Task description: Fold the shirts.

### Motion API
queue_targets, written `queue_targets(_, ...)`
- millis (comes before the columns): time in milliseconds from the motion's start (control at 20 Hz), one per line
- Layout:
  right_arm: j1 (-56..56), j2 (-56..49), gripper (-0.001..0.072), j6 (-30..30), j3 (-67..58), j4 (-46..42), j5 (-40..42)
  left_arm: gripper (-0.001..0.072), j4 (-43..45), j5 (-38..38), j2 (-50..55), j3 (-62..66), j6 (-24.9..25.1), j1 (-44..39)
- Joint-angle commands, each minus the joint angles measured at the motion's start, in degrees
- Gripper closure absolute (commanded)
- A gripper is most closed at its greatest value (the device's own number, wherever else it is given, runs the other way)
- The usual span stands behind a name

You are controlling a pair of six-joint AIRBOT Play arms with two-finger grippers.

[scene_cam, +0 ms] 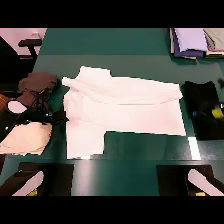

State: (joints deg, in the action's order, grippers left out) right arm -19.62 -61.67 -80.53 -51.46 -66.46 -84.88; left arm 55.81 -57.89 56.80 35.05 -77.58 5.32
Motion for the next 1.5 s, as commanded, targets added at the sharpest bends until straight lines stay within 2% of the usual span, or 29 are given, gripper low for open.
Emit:
queue_targets(0,-12.2,1.4,0.0320,0.1,13.0,-1.8,0.3,0.0683,-0.2,-0.2,-1.6,0.5,0.0,0.0)
queue_targets(150,-17.3,0.0,0.0325,2.1,20.5,2.8,4.4,0.0683,-0.7,0.0,-1.6,0.5,0.0,0.0)
queue_targets(450,-13.8,-5.4,0.0333,4.6,22.5,14.0,14.3,0.0683,-0.8,-0.1,-1.6,0.5,0.0,0.0)
queue_targets(600,-8.1,-6.6,0.0410,4.6,20.0,14.2,18.6,0.0683,-0.9,0.0,-1.6,0.5,-0.1,0.0)
queue_targets(700,-4.2,-6.5,0.0659,5.1,17.2,13.8,19.5,0.0683,-1.0,-0.9,-1.6,0.5,-0.1,0.0)
queue_targets(750,-2.4,-6.5,0.0697,5.6,15.3,13.8,19.1,0.0684,-1.0,-1.8,-1.6,0.5,-0.1,0.0)
queue_targets(900,1.6,-3.1,0.0698,5.6,9.1,13.7,18.4,0.0684,-0.9,-4.8,-2.0,2.9,-0.2,0.0)
queue_targets(1100,2.8,6.4,0.0699,5.6,-4.8,13.8,16.5,0.0685,0.3,-5.3,-10.4,16.7,-3.0,0.0)
queue_targets(1250,2.4,12.8,0.0698,5.6,-17.6,13.8,16.3,0.0684,0.6,-6.0,-15.8,34.6,-3.5,0.0)
queue_targets(1450,2.4,18.0,0.0698,5.6,-35.0,13.7,15.8,0.0684,1.4,-6.2,-17.0,60.7,-3.6,0.0)
